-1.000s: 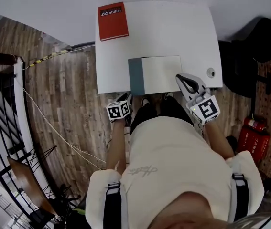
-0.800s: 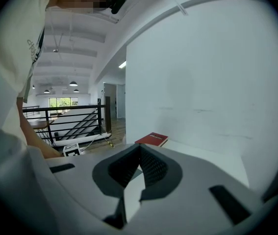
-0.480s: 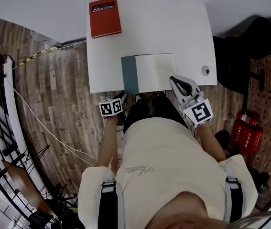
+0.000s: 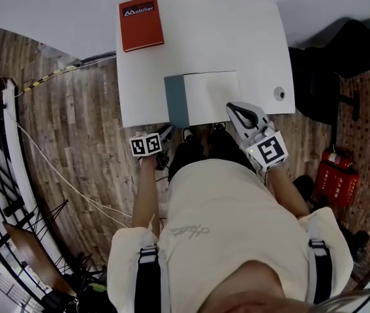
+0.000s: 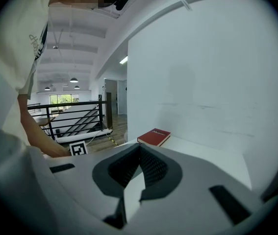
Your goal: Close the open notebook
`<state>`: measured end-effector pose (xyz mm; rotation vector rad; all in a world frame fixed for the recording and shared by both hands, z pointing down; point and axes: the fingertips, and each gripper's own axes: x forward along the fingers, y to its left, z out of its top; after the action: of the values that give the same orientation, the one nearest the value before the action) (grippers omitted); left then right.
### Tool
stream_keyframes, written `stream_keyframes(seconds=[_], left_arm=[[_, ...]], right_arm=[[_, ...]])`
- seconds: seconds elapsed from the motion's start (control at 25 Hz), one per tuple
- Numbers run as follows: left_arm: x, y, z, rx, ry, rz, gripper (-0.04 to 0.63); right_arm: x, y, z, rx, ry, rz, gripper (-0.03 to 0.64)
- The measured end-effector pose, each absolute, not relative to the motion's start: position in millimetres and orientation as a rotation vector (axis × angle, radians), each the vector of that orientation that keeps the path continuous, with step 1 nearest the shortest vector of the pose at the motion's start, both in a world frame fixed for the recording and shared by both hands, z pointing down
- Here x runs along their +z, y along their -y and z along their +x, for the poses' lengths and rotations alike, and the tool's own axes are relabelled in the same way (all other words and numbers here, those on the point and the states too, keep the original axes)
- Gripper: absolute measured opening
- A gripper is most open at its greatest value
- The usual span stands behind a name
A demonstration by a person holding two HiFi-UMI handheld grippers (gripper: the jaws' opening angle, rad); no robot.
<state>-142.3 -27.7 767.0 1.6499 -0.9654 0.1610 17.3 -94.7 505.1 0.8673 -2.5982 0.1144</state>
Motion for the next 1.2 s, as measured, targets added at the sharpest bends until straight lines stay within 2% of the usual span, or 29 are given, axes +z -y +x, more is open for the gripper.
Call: stream_keyframes(seconds=[0.28, 0.6, 1.2], left_arm=[[769.1, 30.7, -138.7, 0.156, 0.970, 1.651, 0.075], [752.9, 30.3, -137.8, 0.147, 0.975, 1.651, 0.025], [698.0, 31.6, -126.2, 0.089, 1.020, 1.711, 0.021]], right_arm=[[494.3, 93.7, -1.4, 0.079, 2.647, 0.837, 0.008], [496.2, 89.5, -16.5, 0.106, 2.657, 0.795, 0.008], [500.6, 86.2, -9.9, 0.114, 2.680, 0.771, 0.008]])
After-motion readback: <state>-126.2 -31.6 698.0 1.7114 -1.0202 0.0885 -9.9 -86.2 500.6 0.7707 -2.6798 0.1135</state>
